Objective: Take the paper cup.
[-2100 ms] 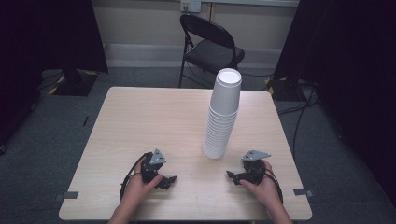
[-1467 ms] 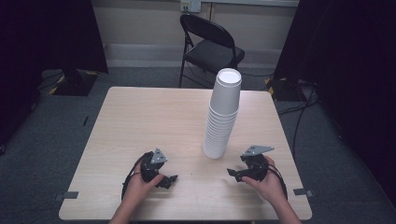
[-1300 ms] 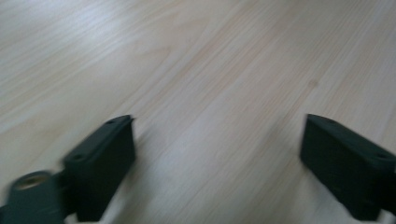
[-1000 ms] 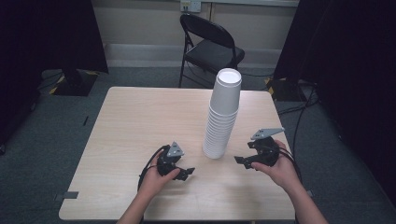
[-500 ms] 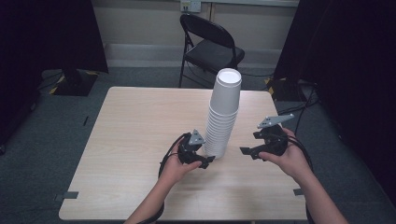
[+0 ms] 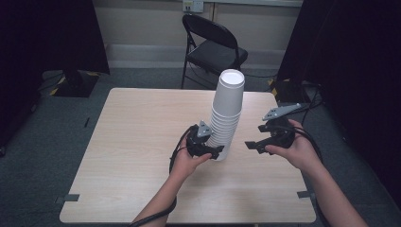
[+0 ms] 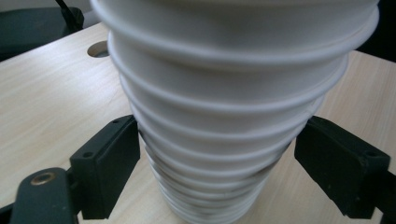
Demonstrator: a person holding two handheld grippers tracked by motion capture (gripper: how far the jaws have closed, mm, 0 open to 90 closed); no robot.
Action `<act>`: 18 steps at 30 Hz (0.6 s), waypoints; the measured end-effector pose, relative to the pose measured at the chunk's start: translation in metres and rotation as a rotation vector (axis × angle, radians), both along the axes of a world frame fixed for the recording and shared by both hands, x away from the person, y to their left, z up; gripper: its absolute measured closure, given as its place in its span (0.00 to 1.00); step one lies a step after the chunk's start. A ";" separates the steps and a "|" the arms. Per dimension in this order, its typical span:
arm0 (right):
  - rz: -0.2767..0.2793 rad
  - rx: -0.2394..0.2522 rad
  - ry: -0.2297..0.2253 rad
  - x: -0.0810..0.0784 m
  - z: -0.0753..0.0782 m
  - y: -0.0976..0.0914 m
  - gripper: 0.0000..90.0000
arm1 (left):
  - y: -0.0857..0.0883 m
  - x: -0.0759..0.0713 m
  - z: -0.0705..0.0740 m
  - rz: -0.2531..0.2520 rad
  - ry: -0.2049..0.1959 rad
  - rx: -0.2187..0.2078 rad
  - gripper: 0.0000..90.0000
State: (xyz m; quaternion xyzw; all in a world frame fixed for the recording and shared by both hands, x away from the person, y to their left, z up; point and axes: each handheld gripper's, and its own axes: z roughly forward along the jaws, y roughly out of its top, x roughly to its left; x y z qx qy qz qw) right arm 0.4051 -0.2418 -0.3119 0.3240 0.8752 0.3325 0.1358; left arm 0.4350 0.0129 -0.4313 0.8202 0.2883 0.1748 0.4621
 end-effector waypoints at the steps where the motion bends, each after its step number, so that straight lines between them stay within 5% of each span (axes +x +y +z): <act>1: 0.000 -0.010 0.007 0.001 0.006 -0.001 0.21 | -0.001 0.000 0.001 -0.003 -0.008 0.008 0.15; 13: 0.021 -0.041 0.022 0.001 0.042 -0.001 0.22 | -0.003 0.001 0.000 -0.001 -0.016 0.009 0.14; 18: 0.015 -0.005 0.030 0.003 0.064 -0.002 0.22 | -0.002 0.000 0.000 -0.008 -0.022 0.019 0.15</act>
